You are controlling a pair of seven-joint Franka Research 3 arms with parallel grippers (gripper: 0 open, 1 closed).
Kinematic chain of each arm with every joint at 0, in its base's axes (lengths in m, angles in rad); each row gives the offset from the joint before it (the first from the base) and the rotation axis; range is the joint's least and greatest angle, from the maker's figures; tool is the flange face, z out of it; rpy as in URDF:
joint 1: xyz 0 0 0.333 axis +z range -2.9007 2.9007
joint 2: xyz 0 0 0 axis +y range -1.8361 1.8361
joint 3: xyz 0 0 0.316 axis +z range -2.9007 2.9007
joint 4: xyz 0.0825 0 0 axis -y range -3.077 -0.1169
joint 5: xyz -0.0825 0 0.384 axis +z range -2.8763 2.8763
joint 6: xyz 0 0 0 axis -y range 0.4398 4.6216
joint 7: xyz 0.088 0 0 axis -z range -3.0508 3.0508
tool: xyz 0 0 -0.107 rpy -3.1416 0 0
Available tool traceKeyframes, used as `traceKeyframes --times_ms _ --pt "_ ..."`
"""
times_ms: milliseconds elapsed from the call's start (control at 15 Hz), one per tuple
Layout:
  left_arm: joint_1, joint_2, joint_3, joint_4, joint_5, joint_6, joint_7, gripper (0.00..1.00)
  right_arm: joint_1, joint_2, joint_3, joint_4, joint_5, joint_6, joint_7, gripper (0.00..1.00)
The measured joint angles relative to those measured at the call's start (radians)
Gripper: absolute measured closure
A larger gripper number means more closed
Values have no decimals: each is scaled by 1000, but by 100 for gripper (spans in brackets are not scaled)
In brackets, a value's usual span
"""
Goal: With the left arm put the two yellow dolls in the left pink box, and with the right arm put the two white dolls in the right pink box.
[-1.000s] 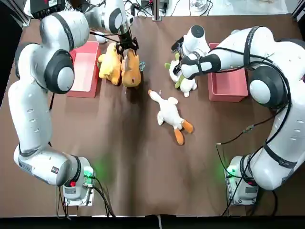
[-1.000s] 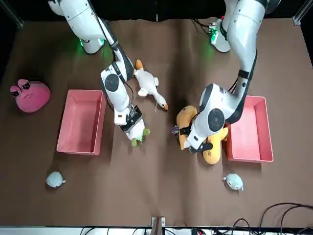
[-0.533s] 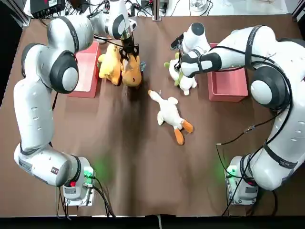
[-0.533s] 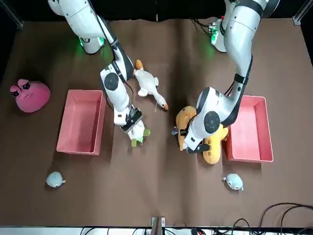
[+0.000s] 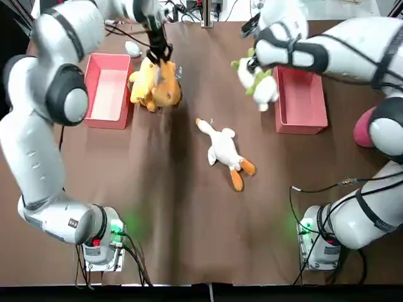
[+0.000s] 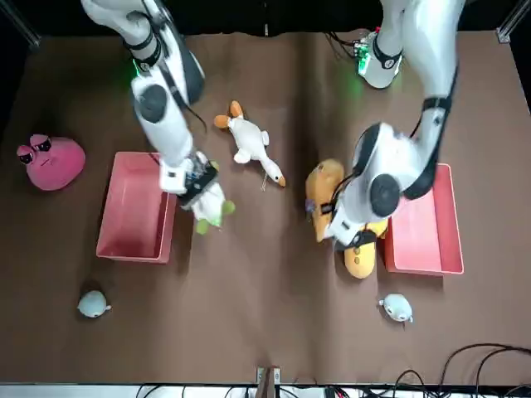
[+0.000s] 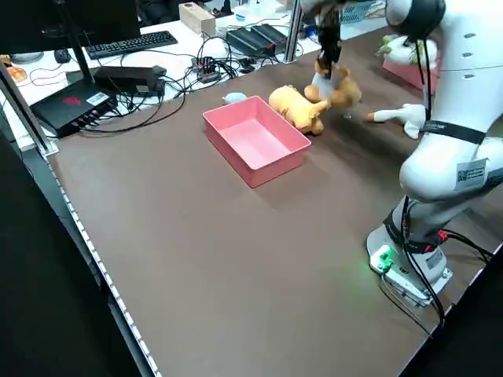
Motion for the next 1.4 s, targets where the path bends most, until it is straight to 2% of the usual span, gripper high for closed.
traceKeyframes --times_ms 67,133,267,400,733,867,1200,1400 --pt "15 -46 4 2 0 -78 -1 83 -30 -41 -1 -5 0 -62 -73 86" --pt "68 -134 9 2 1 -223 5 83 -100 -104 -3 -41 0 -122 -237 86" --pt "147 -190 12 -1 5 -330 79 88 -173 -147 -5 -108 0 -128 -386 86" --pt "238 -211 14 -8 22 -373 182 89 -225 -177 -7 -185 0 -115 -486 86" --pt "384 -196 16 -34 161 -374 396 89 -277 -220 -7 -386 0 69 -611 86" --pt "416 -170 16 -42 219 -342 448 89 -310 -223 -7 -414 0 107 -645 90" --pt "482 -46 17 -47 272 -222 613 89 -354 -212 -7 -464 6 164 -680 89" --pt "480 7 14 -46 284 -167 627 89 -354 -199 -6 -465 8 171 -681 66"
